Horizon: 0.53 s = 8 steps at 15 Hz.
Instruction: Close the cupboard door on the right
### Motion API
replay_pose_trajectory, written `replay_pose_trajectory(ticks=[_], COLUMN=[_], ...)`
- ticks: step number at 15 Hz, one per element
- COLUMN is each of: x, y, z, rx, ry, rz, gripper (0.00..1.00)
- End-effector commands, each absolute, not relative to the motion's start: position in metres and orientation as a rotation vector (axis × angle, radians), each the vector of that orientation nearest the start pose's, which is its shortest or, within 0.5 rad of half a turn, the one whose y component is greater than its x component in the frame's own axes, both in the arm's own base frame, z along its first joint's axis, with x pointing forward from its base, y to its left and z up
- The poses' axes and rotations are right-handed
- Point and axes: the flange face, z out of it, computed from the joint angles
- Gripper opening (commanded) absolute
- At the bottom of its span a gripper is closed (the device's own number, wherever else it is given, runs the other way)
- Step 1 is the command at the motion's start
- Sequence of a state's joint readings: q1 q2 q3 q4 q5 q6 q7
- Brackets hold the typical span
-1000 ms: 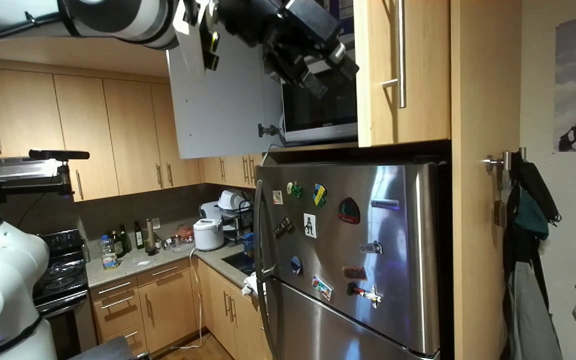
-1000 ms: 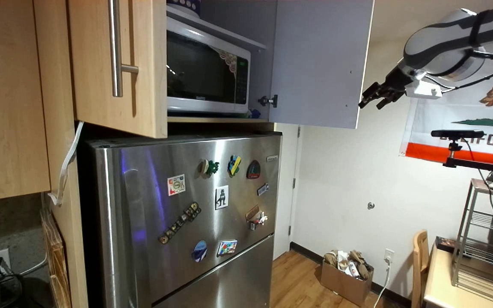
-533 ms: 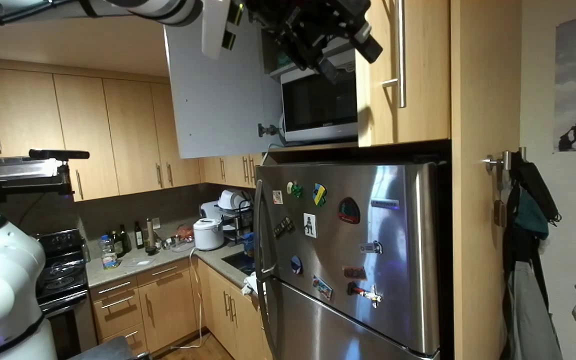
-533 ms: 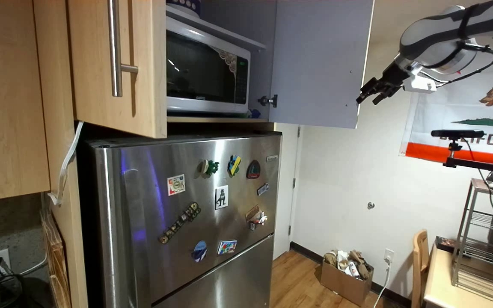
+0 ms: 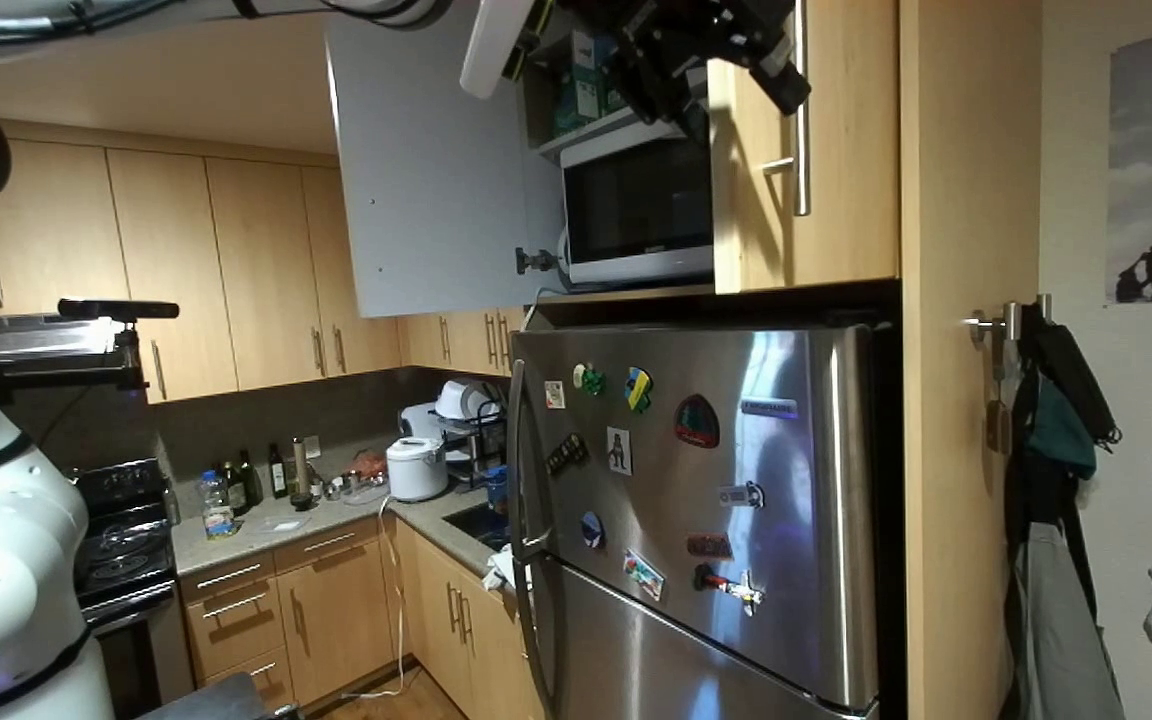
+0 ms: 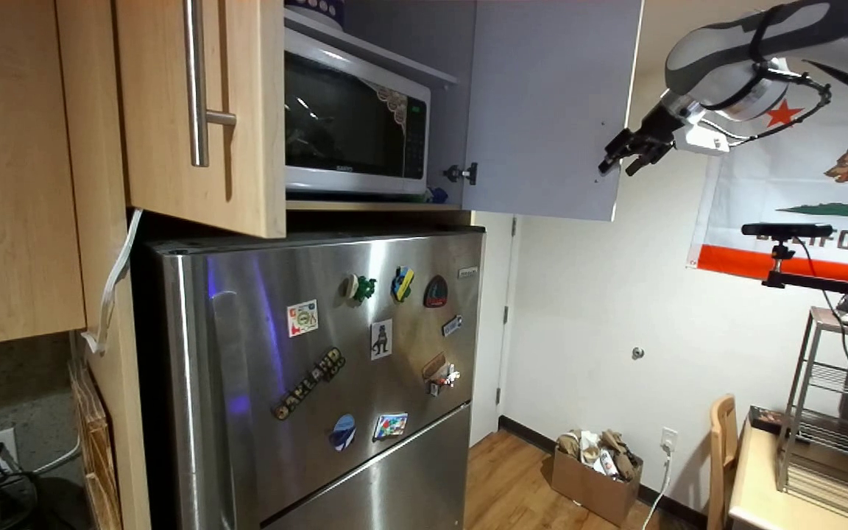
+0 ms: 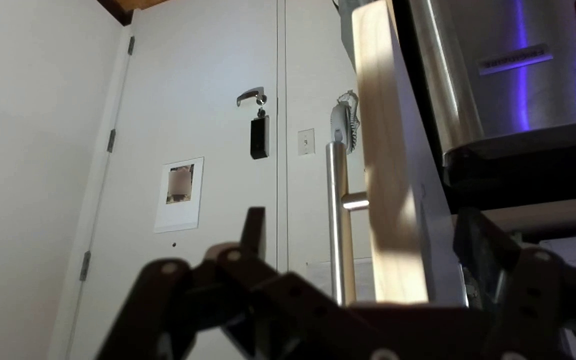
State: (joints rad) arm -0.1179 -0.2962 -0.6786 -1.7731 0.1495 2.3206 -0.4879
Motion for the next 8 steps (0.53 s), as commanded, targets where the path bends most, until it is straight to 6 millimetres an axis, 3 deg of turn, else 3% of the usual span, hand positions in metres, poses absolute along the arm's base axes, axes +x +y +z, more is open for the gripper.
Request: replay_pose_trajectory(ticks=[1, 7, 8], x=[0.338, 0.344, 0.3443], y=[-0.4258, -0.4286, -0.4288], z=[0.7453, 0.7497, 0.7496], rx=[-3.005, -3.017, -3.017], ry=[0.632, 0.657, 0.667], rz=[-1.308, -1.342, -1.34], gripper=[0.76, 0.28, 0.26])
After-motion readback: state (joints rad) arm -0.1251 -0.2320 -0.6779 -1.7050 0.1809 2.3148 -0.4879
